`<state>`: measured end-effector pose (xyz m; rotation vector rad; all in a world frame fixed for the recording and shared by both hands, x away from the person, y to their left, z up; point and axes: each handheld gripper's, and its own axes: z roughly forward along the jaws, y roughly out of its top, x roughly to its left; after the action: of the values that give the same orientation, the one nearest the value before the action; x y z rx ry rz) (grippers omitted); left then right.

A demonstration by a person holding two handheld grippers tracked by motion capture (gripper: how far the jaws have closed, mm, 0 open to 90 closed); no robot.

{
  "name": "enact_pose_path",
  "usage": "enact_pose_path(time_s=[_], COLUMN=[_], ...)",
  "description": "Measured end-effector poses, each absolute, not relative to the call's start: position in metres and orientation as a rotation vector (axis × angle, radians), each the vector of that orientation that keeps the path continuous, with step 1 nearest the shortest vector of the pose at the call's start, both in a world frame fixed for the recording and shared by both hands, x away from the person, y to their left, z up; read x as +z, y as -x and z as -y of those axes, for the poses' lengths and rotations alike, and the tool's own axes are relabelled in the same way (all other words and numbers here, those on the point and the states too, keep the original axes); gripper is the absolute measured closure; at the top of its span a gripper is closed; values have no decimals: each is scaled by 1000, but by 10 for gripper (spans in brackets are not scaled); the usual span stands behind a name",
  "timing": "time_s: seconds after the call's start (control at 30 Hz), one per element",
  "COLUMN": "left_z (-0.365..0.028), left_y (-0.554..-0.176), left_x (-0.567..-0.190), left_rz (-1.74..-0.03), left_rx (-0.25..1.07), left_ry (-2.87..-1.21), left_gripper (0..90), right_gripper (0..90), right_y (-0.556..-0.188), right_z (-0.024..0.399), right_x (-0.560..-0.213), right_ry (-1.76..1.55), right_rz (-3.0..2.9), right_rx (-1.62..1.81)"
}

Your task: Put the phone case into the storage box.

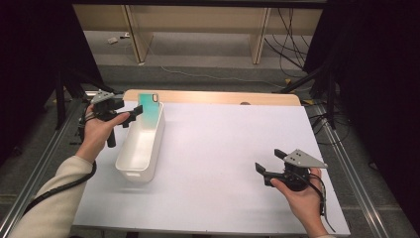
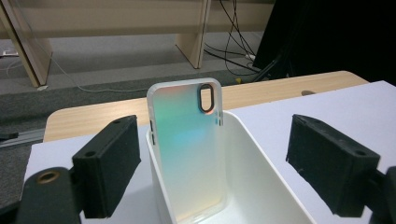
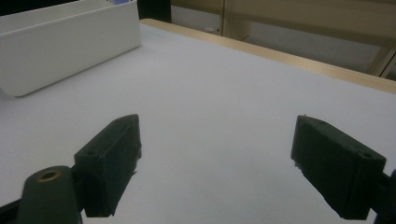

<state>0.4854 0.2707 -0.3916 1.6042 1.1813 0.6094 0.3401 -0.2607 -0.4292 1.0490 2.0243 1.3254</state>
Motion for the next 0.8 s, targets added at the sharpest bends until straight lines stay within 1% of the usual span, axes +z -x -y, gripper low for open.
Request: enact_pose_path(time_s=[0.33,0.43,0.8], left_z=[-271,-270,-267], left_y=[-468,-464,-449], left_x=[-394,-394,-392], left_rz=[-1149,-1147,-1112], left_rx=[602,577,592], left_ry=[-1601,-1593,-1600], left_gripper=[166,166,164], right_gripper=[172,172,172], right_y=[-340,-340,-338], right_z=[259,259,261], right_x=[-430,-430,-427], right_ry=[-1054,-1054,-1069], right_rz=[-2028,-2028,-2061], right_rx=[1348,1347,1307])
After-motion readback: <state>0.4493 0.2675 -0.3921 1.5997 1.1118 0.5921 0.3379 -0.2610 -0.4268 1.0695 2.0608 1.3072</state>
